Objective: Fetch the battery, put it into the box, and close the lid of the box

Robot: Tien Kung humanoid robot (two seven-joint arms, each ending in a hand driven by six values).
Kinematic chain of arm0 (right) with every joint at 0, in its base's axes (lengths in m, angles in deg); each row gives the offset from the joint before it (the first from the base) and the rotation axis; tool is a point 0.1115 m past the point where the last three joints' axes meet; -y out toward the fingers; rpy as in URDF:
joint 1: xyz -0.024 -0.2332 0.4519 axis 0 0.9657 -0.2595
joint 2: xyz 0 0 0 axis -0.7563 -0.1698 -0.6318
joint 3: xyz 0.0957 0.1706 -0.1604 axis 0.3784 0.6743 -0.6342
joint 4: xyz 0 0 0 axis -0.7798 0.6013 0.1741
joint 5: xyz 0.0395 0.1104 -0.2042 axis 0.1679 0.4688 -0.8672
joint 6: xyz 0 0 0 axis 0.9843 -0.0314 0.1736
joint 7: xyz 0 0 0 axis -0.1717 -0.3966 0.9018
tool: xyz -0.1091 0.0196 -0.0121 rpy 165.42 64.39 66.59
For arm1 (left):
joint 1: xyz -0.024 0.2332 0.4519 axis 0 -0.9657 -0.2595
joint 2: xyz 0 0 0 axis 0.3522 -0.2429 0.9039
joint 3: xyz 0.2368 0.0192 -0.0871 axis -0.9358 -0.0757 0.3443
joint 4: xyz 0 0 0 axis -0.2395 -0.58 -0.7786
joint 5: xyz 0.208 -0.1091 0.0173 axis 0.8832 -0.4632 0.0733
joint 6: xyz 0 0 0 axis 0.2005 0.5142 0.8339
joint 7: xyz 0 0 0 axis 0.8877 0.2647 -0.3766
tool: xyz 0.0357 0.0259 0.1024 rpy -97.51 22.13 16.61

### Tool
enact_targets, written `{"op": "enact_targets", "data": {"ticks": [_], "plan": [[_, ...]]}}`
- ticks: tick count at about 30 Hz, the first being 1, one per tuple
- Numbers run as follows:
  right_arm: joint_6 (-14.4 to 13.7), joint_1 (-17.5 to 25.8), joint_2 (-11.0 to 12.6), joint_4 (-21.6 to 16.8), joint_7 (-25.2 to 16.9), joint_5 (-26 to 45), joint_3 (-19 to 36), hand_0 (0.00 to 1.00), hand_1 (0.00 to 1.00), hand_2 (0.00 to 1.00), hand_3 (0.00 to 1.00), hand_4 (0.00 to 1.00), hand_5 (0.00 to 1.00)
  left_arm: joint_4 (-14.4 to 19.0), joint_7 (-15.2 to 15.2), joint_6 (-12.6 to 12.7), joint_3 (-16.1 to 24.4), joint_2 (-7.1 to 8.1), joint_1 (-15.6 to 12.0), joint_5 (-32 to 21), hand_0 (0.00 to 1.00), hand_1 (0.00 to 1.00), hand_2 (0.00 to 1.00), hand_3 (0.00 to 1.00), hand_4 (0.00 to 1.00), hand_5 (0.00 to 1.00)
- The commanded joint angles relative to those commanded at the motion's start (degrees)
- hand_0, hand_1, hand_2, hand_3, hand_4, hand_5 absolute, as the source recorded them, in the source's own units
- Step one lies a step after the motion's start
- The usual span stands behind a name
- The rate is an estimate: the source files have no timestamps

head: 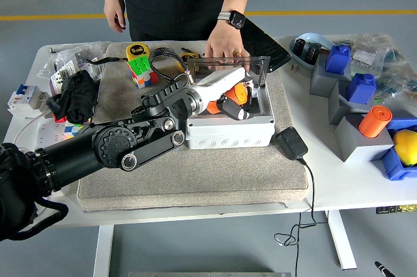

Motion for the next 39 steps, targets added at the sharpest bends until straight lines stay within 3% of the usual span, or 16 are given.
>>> {"op": "enact_targets", "data": {"ticks": [5, 6, 11, 12, 27, 39], "plan": [[0.0, 0.1, 0.1, 0.0, 0.0, 0.0, -0.2, 0.707, 0.685, 0.683, 0.589, 0.978, 0.491, -0.4, 0.0, -0.1, -0.3, 0.00, 0.0, 0.5, 0.234, 0.230, 0.252, 0.392, 0.986, 0.036], [0.0, 0.1, 0.1, 0.0, 0.0, 0.0, -0.1, 0.706, 0.686, 0.684, 0.590, 0.978, 0.491, -0.4, -0.1, -0.1, -0.3, 0.00, -0.1, 0.5, 0.252, 0.406, 0.424, 0.523, 0.998, 0.059], [0.0, 0.1, 0.0, 0.0, -0.1, -0.1, 0.0, 0.706, 0.686, 0.684, 0.590, 0.978, 0.491, -0.5, -0.4, -0.1, -0.4, 0.00, -0.4, 0.4, 0.252, 0.406, 0.424, 0.523, 0.998, 0.059], [0.0, 0.1, 0.0, 0.0, -0.1, -0.2, 0.0, 0.707, 0.686, 0.683, 0.590, 0.978, 0.492, -0.5, -0.5, -0.1, -0.4, 0.00, -0.4, 0.4, 0.293, 0.510, 0.529, 0.577, 0.998, 0.087], [0.0, 0.0, -0.1, 0.0, -0.2, -0.3, 0.6, 0.710, 0.686, 0.684, 0.591, 0.980, 0.491, 0.5, -1.3, 0.0, 1.1, 0.00, -0.7, 1.2, 0.322, 0.552, 0.549, 0.605, 0.998, 0.124], [-0.1, 0.0, -0.2, 0.0, -0.5, -0.5, 1.1, 0.707, 0.686, 0.684, 0.592, 0.981, 0.490, 9.7, -0.9, -0.3, 7.6, 0.00, -2.3, 4.1, 0.332, 0.566, 0.546, 0.605, 0.998, 0.161]]}}
